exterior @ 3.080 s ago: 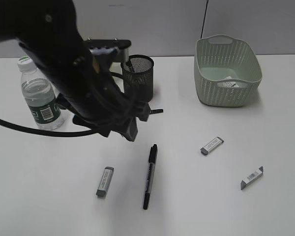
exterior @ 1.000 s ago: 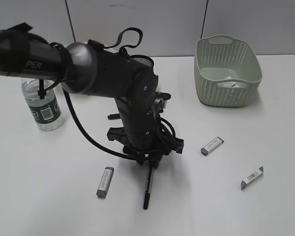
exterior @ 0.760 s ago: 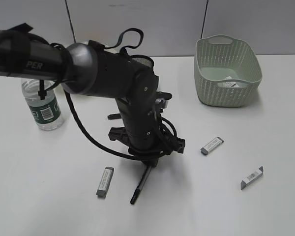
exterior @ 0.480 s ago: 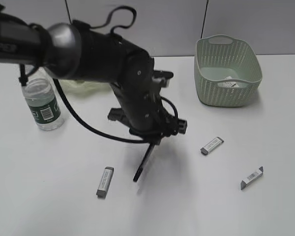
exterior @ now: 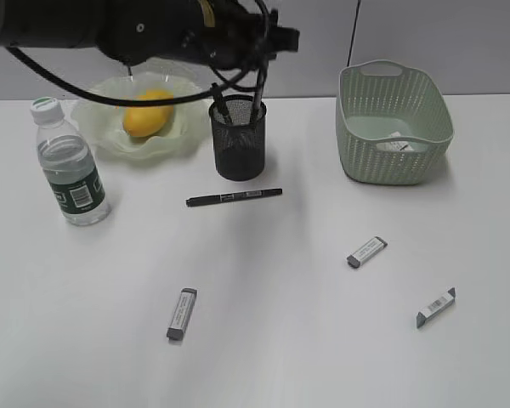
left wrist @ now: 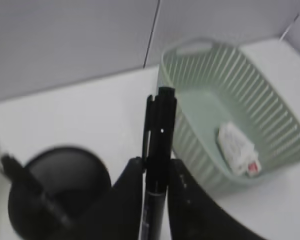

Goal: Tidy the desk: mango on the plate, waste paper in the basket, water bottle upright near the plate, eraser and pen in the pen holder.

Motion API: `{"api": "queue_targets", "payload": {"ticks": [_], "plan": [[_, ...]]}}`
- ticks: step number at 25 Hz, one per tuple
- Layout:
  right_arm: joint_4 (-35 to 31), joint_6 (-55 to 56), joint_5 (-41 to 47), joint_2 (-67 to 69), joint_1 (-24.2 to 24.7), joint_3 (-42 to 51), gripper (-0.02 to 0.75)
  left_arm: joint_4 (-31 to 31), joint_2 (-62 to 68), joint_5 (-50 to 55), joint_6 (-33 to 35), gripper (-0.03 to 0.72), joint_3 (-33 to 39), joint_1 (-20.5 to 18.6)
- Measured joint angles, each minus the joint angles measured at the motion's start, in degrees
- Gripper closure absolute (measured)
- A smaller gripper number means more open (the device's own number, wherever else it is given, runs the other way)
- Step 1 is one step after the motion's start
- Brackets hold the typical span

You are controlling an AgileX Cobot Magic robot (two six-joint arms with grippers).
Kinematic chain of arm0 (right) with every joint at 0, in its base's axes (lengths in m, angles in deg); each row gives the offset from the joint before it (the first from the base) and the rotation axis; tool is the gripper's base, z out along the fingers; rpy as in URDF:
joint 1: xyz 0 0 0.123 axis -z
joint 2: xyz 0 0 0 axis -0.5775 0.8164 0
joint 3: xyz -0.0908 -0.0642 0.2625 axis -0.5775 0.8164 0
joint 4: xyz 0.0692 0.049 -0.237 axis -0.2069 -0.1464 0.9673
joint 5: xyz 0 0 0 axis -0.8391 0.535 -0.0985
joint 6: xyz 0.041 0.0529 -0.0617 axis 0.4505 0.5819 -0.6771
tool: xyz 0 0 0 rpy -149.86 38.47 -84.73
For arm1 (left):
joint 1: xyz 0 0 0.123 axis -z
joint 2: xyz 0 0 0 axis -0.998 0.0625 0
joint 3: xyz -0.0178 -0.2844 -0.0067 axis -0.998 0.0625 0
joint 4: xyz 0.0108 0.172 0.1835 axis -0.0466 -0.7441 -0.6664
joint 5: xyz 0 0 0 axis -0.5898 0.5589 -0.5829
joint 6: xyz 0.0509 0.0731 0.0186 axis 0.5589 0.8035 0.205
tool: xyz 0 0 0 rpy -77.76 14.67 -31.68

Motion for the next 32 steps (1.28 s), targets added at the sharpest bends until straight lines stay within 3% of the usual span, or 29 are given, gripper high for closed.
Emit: {"api": "queue_targets", "payload": {"ticks": [3, 6, 10, 19, 28, 32], "plan": [[0.00, 0.00, 0.00, 0.00, 0.00, 0.00, 0.409, -1.25, 0.21, -12.10, 0.29, 0.576, 0.00, -2.29], [0.00, 0.00, 0.00, 0.00, 0.00, 0.00, 0.409, -1.29, 1.24, -20.55, 4.92, 0.576, 0.00, -4.49], [0.00, 0.11, 0.00, 0.00, 0.00, 0.00, 0.409, -1.36, 3.13, -26.29, 10.51, 0.576, 0.06, -6.84], [0.00, 0.20, 0.00, 0.00, 0.00, 0.00, 0.410, 0.62, 7.76, -32.69, 11.81, 0.580, 0.27, -8.64], [0.00, 0.25, 0.00, 0.00, 0.00, 0.00, 0.410, 4.37, 9.86, -51.09, 11.97, 0.596, 13.33, -8.71], [0.00, 0.25, 0.00, 0.00, 0.00, 0.00, 0.410, 4.78, 13.02, -55.70, 12.01, 0.598, 14.54, -8.83]]}}
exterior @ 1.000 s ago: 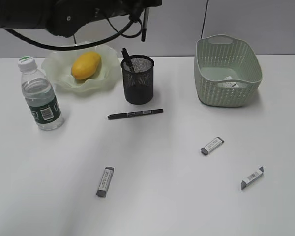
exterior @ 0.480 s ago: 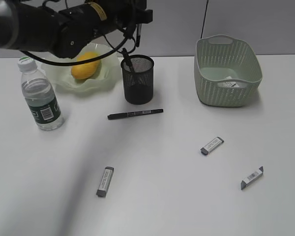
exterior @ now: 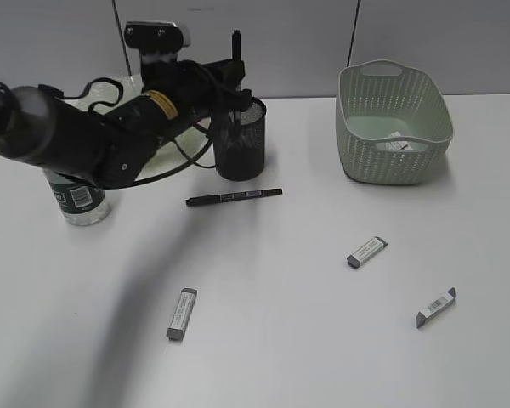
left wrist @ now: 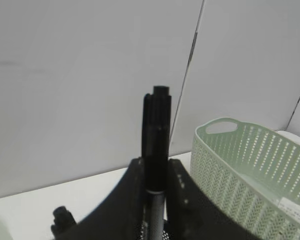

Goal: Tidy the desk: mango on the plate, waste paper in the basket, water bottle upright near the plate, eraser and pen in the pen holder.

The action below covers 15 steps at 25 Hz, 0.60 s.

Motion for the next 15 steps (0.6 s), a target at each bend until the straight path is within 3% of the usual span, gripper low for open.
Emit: {"api": "queue_targets", "payload": {"ticks": [15], "plan": [[0.00, 0.13, -0.06, 0.00, 0.00, 0.00, 0.412, -0.43, 4.56, -6.35, 0.00, 0.598, 0.18, -0.12]]}}
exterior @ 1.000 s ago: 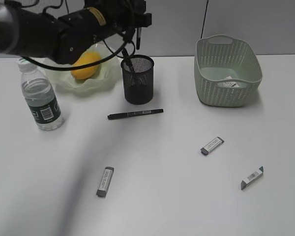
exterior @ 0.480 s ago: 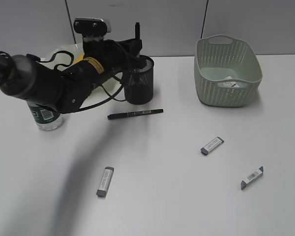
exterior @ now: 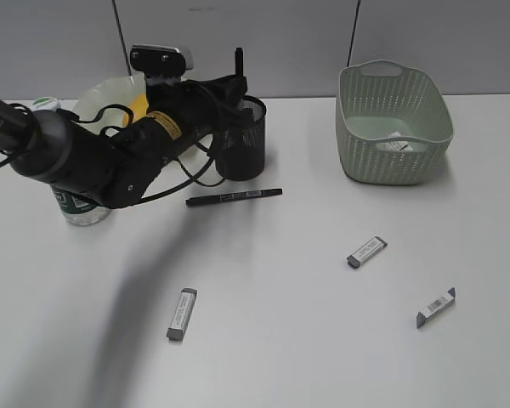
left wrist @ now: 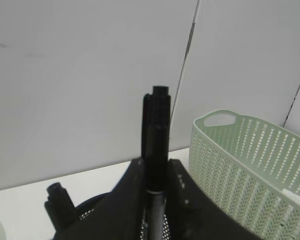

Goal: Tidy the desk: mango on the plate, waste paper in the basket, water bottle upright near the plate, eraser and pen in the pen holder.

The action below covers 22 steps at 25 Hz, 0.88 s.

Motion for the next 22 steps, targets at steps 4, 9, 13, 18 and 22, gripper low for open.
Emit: {"api": "queue_targets", "payload": {"ticks": [4, 9, 13, 18, 22], "plan": [[0.00, 0.00, 0.00, 0.00, 0.00, 0.00, 0.412, -0.45, 0.00, -1.68, 0.00, 0.515, 0.00, -0.04], [0.00, 0.00, -0.06, 0.00, 0.00, 0.00, 0.412, -0.62, 0.00, -3.34, 0.00, 0.299, 0.00, -0.04], [0.00, 0.00, -0.06, 0.00, 0.00, 0.00, 0.412, -2.97, -1.08, -2.96, 0.00, 0.225, 0.00, -0.18], [0.00, 0.00, -0.11, 0.00, 0.00, 0.00, 0.412, -7.39, -9.11, 2.54, 0.00, 0.214, 0.04, -0.33], [0.00, 0.00, -0.18, 0.00, 0.00, 0.00, 0.412, -8.75, -19.68, 20.06, 0.14, 0.213, 0.04, -1.11]]}}
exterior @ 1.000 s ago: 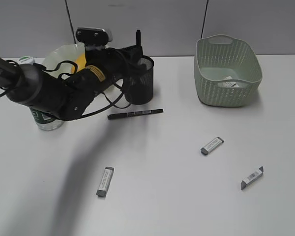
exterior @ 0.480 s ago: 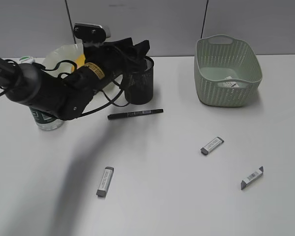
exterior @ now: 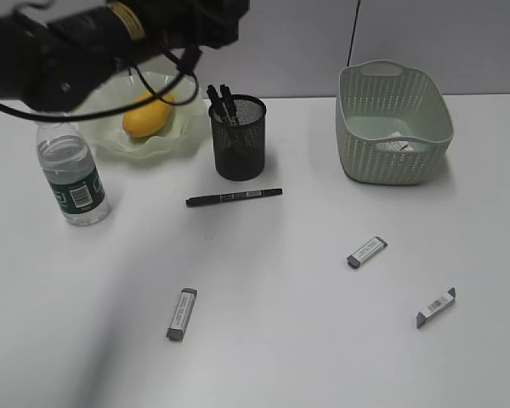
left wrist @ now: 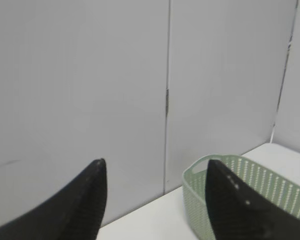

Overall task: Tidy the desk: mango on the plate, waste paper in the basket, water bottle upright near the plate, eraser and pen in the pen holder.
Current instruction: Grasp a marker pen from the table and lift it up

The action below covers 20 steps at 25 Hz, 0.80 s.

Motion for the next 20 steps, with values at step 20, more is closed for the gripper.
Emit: {"api": "queue_targets", "payload": {"ticks": [20], "plan": [[-13.66, -19.70, -2.16, 38.87, -0.06, -14.48, 0.328, 8.12, -35.70, 94.06, 19.62, 0.228, 0.56, -11.74]]}}
